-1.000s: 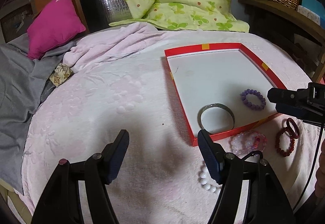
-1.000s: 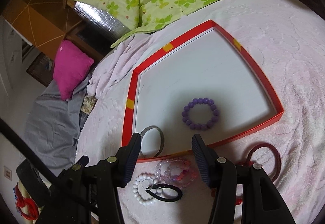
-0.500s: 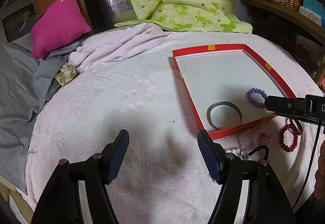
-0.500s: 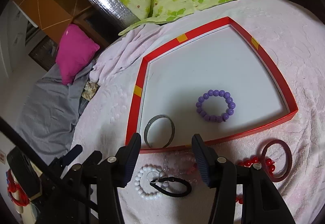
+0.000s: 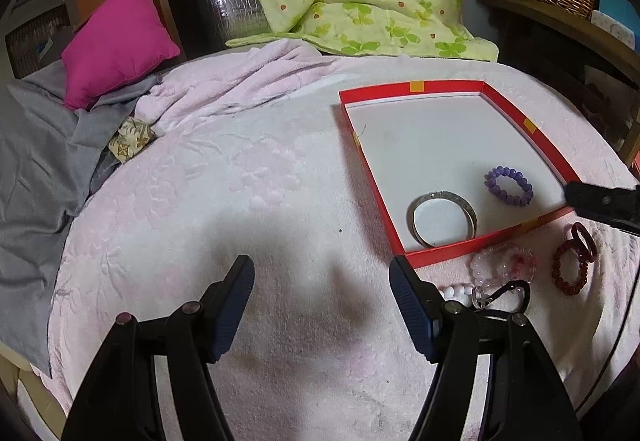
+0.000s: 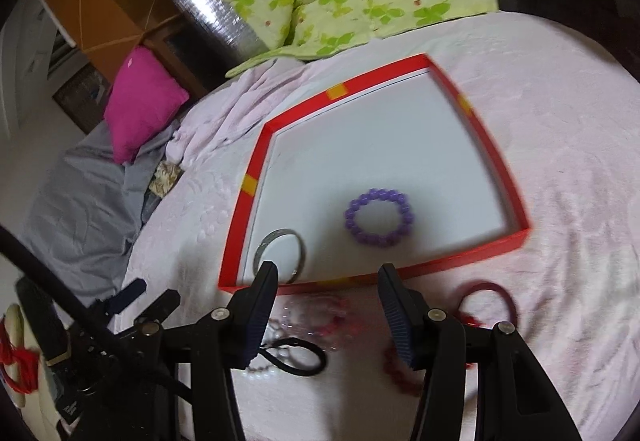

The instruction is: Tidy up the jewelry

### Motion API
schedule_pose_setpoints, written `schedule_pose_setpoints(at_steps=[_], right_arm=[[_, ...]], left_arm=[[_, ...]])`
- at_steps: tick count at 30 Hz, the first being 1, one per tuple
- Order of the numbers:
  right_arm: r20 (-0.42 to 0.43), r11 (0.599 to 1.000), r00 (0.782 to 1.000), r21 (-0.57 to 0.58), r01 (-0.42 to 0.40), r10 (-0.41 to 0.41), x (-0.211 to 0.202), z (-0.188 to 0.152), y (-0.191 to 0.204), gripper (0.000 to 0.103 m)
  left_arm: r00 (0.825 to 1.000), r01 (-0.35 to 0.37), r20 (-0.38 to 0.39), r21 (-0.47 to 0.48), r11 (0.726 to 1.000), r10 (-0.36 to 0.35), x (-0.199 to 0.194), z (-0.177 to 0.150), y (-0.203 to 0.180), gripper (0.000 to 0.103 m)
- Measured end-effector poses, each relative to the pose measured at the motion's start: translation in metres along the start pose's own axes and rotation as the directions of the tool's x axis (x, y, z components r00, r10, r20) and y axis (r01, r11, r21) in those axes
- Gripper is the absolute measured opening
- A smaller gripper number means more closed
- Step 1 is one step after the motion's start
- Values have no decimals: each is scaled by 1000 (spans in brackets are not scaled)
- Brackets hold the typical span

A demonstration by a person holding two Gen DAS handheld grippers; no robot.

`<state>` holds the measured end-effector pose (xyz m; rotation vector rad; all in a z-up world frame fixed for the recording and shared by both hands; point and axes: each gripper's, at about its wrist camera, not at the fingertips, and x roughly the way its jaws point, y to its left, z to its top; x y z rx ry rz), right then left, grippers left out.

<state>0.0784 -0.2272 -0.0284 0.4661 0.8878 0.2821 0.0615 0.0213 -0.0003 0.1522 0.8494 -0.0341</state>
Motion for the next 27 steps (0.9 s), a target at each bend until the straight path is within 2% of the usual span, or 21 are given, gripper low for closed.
schedule_pose_setpoints(at_steps=[8, 15, 22, 27], right_arm=[[48, 991, 999, 135, -20, 14, -41, -12, -40, 56], [42, 963, 998, 264, -59, 49, -63, -45, -71, 56], [14, 945, 996, 316, -86, 85, -54, -54, -78, 56], [-16, 938, 994, 333, -99, 110, -41, -54, -76, 56]], left_arm=[[999, 17, -45, -50, 999, -20, -3, -21, -2, 71], [994, 23, -108, -95, 995, -34, -9, -58, 1, 71], [991, 7, -131, -85, 996, -19, -4, -66, 1, 71], [991, 59, -115, -75, 995, -67, 0, -59, -5, 71]])
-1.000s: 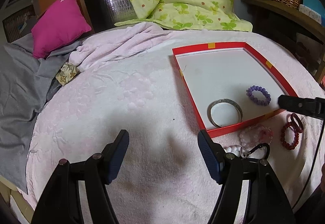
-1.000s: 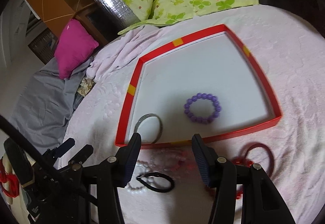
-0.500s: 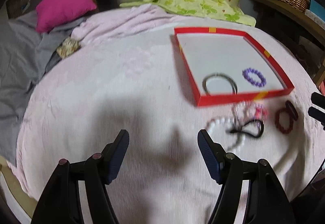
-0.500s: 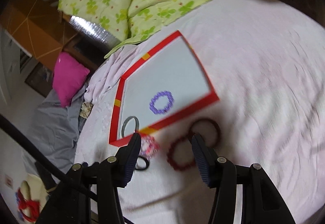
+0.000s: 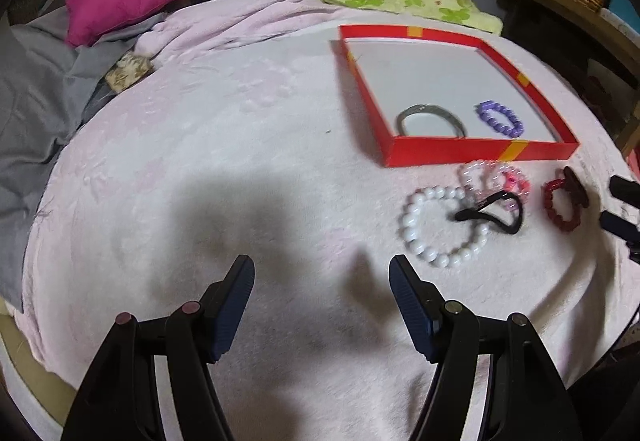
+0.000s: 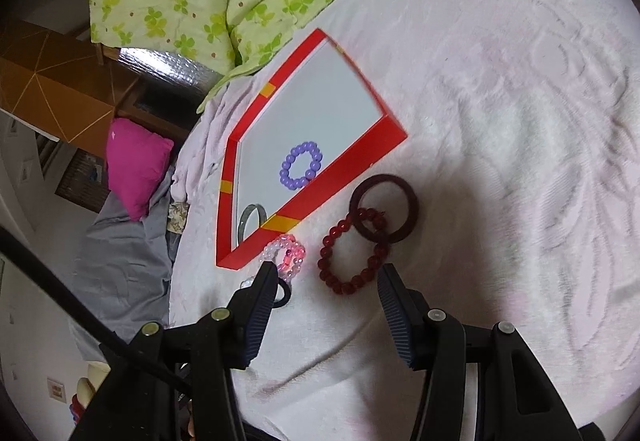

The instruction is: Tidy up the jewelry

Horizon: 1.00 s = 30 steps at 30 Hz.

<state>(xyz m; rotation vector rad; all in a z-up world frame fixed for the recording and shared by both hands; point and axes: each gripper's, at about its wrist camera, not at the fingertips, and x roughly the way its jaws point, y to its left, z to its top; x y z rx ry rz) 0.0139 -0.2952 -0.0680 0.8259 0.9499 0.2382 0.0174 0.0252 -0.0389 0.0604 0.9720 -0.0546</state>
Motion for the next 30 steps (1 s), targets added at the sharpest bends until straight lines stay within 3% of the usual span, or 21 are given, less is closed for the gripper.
schedule_pose_setpoints(at_steps=[9, 17, 30], right_arm=[[-43, 1000, 999, 5, -1, 1, 10, -1, 2, 56], [-51, 1000, 999, 9, -11, 11, 3, 1, -5, 56], [-47, 1000, 999, 6, -19, 19, 1, 1, -6, 56]], left_arm=[[990, 139, 25, 18, 990, -140, 0, 11, -18, 71], [987, 157, -15, 18, 987, -157, 15, 17, -33, 71], [977, 215, -4, 33, 976, -215, 20, 26, -58, 71]])
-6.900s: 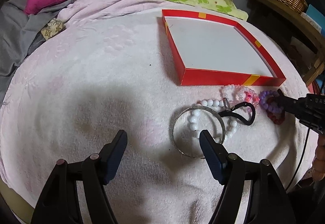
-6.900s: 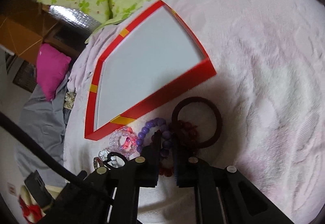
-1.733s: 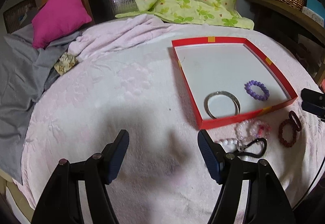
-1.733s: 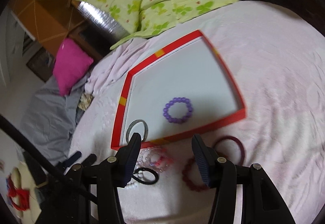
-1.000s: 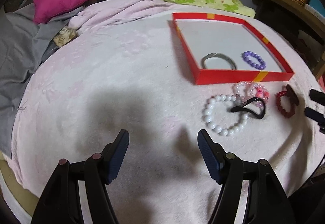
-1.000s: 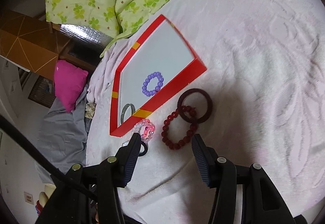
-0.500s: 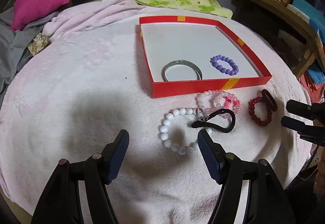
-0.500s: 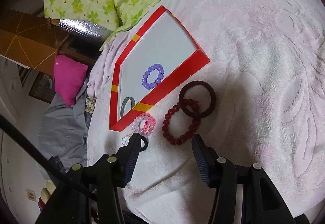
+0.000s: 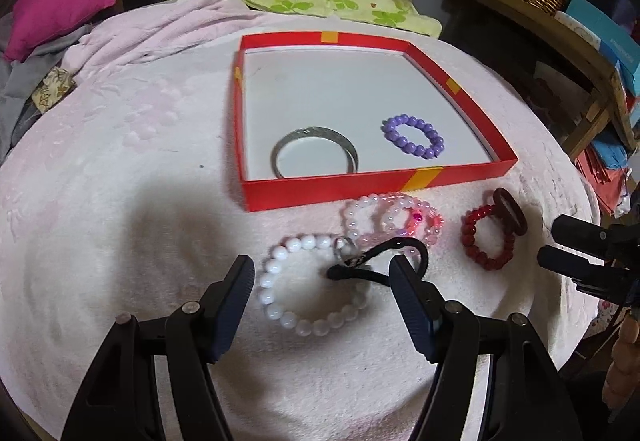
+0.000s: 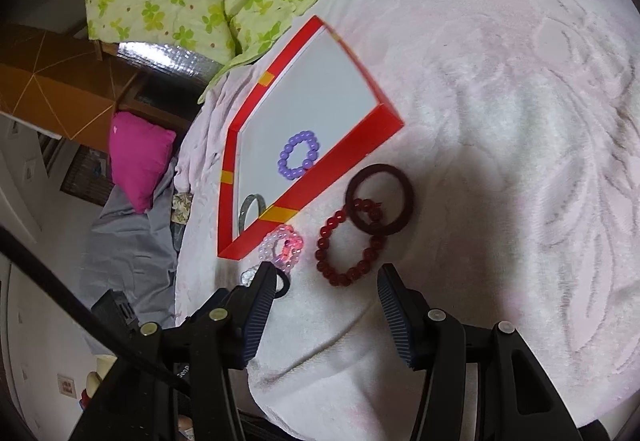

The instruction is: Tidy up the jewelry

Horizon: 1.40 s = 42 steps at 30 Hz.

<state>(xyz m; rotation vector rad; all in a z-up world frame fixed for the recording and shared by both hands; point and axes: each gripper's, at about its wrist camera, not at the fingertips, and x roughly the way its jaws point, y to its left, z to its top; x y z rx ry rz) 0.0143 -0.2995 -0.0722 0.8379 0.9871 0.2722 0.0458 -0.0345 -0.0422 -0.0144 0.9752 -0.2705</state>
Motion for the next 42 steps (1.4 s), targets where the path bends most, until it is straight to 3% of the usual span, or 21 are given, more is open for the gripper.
schedule_pose_setpoints(at_steps=[4, 8, 13, 17, 19, 22, 27, 33, 42], right_arm=[[-3, 999, 999, -20, 48, -49, 11, -3, 10, 56], [0, 992, 992, -6, 127, -127, 22, -3, 9, 45], [34, 981, 980, -2, 195, -195, 26, 1, 6, 40], [50, 970, 969, -14, 242, -241, 31, 2, 9, 32], [62, 963, 962, -34, 267, -265, 34, 1, 13, 30], [91, 938, 941, -93, 334, -326, 40, -1, 22, 24], [148, 884, 900, -181, 431, -409, 47, -8, 35, 14], [169, 868, 890, -206, 451, -423, 48, -9, 38, 11], [173, 887, 911, -218, 406, -375, 46, -14, 49, 11]], left_arm=[[1000, 16, -2, 1, 1000, -16, 2, 0, -1, 63], [1000, 21, -4, -22, 1000, -21, 4, 2, 6, 63], [999, 45, -7, -43, 998, -45, 8, 6, 10, 62], [998, 57, -1, -20, 998, -57, 10, 6, 5, 51], [998, 65, -3, -8, 998, -65, 11, 6, 2, 38], [997, 73, -9, -5, 997, -73, 12, 5, 1, 28], [1000, 16, 16, 30, 999, -17, 7, 3, -1, 10], [996, -71, 65, 76, 995, 66, -5, -2, -3, 9], [988, -125, 104, 107, 986, 114, -19, -6, -2, 9]])
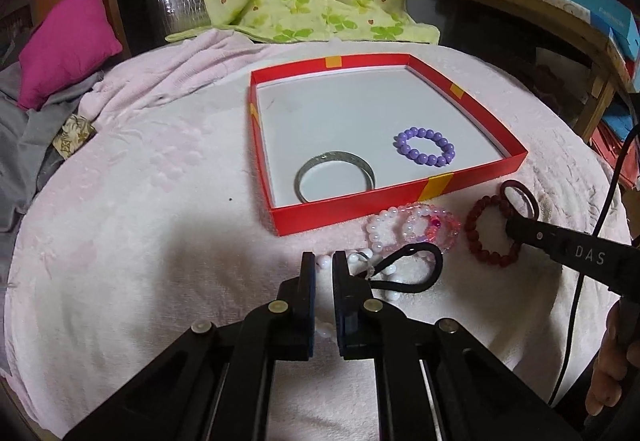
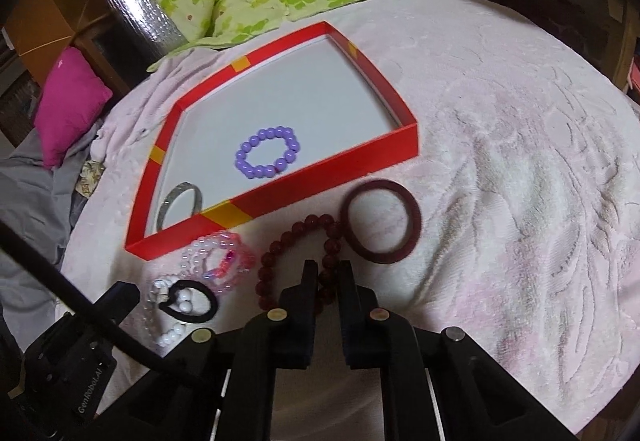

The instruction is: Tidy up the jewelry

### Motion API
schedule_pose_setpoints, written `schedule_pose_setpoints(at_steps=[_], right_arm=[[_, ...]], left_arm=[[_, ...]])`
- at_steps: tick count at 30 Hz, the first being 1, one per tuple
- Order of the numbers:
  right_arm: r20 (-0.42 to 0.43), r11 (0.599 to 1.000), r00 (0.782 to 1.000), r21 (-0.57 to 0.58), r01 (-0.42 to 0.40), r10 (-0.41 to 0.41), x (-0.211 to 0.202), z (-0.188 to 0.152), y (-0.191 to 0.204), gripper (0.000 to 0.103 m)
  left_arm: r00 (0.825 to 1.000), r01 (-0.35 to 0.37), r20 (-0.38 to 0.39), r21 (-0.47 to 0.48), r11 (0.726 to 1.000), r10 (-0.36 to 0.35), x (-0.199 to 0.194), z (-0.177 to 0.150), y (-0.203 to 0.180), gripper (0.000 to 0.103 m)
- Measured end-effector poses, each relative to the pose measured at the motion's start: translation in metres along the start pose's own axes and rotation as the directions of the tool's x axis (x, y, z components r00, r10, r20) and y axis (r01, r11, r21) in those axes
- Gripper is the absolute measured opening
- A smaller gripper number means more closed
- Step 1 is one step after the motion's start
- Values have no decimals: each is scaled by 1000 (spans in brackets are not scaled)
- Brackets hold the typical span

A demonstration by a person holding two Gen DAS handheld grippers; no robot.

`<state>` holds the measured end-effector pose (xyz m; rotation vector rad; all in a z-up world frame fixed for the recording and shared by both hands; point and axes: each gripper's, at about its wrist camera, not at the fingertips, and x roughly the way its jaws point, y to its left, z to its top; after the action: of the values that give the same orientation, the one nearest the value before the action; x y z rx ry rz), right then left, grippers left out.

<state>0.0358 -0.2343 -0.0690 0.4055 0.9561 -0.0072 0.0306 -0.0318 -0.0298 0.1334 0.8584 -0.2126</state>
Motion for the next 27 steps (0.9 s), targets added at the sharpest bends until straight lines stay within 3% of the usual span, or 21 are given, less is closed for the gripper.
schedule_pose_setpoints(at_steps=[9, 20, 27], right_arm=[[45, 998, 998, -20, -52, 53, -8, 1, 13, 11], [-84, 989, 988, 91, -120, 127, 12, 2, -2, 14], [-92, 972, 982, 182, -148, 167, 18, 6, -20, 20]], left_arm=[[1000, -19, 14, -1, 1000, 19, -9, -1, 8, 9], [1000, -23, 9, -32, 999, 23, -14, -6, 30, 9], [1000, 4, 12, -54, 999, -3, -20, -10, 41, 9]])
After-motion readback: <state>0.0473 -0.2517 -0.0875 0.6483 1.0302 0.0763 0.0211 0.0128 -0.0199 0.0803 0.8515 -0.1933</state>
